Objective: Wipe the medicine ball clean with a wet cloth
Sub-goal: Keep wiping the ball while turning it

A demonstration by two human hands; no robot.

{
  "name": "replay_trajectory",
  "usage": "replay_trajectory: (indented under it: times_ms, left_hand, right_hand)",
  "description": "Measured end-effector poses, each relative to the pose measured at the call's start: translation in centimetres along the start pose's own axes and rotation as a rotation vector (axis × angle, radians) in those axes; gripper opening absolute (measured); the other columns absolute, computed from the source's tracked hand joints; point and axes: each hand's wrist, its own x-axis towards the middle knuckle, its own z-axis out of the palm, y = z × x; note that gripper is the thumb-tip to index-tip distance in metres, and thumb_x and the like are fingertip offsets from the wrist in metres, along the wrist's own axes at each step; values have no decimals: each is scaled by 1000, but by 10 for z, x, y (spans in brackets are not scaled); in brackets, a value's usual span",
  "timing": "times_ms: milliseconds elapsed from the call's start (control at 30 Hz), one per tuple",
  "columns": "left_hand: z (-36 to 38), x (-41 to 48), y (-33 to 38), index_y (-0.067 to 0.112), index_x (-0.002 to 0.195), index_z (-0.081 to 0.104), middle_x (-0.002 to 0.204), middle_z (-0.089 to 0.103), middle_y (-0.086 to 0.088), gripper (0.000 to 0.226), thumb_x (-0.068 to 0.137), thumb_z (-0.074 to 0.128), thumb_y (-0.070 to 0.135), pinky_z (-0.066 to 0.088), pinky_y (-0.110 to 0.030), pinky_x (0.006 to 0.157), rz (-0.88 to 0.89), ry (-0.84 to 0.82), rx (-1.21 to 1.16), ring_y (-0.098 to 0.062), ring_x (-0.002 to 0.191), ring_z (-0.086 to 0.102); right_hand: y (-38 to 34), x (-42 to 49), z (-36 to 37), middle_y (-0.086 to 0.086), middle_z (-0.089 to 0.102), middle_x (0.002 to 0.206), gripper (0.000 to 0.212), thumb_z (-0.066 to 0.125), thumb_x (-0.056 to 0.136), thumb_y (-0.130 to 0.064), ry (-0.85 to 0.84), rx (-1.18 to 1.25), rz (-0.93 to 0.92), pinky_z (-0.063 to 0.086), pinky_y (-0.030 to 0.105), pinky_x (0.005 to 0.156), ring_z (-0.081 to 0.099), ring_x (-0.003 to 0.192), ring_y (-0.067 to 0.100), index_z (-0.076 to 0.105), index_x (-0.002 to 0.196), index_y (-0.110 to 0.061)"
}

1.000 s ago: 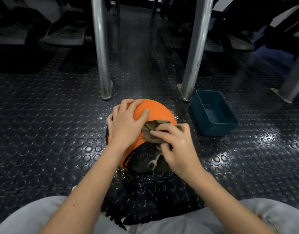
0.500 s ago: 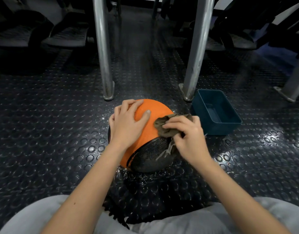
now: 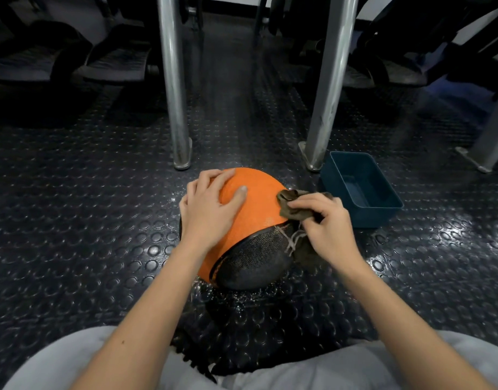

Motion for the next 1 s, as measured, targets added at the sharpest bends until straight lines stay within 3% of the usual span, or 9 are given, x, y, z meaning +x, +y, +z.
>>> replay_trajectory:
  times_ms: [67,200,267,367,433,500,633,867,1000]
  left_hand:
    - [0,1,0,41,134,45,132,35,20,44,92,44,54,16,-37,107,-11,0,8,-7,127,24]
    - [-4,2,-6,41,130,50,130,39,18,51,84,43,61,19,-37,107,-17,30,-46,-7,125,27]
    - [-5,0,-8,40,130,50,125,38,20,58,78,38,62,19,-37,107,-8,25,-74,-5,121,27]
    - [-3,0,-5,40,131,49,125,37,22,59,78,37,63,18,-37,108,6,9,-55,-5,124,26]
    - [-1,1,-2,41,132,48,130,37,20,52,85,42,62,18,-38,108,25,0,-26,-8,126,26]
    - [0,3,-3,40,132,48,132,38,19,46,89,47,58,19,-38,107,28,8,-8,-9,127,27]
    - [-1,2,-5,41,129,51,120,37,25,62,75,38,68,22,-37,106,50,13,-39,-7,122,29]
    - [4,2,0,40,132,49,125,40,22,57,80,40,61,23,-38,108,114,-15,-11,-10,123,29]
    - [9,0,-4,38,129,53,127,47,18,56,84,30,62,28,-41,107,183,31,-15,-10,118,34]
  right_hand:
    - [-11,-6,4,-23,58,94,47,53,75,16,-2,-12,-10,26,5,84,46,95,25,73,92,-24]
    - [-30,-31,18,-13,64,98,39,42,76,-4,-43,-57,-306,23,4,92,34,92,13,76,91,-16]
    - [-20,-20,15,-16,62,97,41,43,73,3,-46,-46,-275,27,8,90,35,93,13,75,90,-17]
    - [-2,2,7,-20,59,95,48,48,74,16,12,-20,-26,33,17,88,41,94,18,73,91,-22]
    - [-3,2,4,-16,62,96,48,51,76,17,23,-16,82,30,10,86,42,95,22,72,93,-22]
    - [-17,-8,9,-13,64,97,44,51,74,16,37,-30,-26,26,5,84,41,94,20,74,93,-16]
    - [-36,-33,19,-9,67,95,38,42,73,-3,-43,-65,-374,26,10,88,35,89,13,75,88,-14]
    - [-8,10,-1,-18,61,96,48,53,77,14,6,-35,46,24,1,79,45,95,27,70,94,-27]
    - [-42,-12,11,-18,63,92,40,50,71,8,-12,32,-210,29,9,84,40,91,10,76,90,-16]
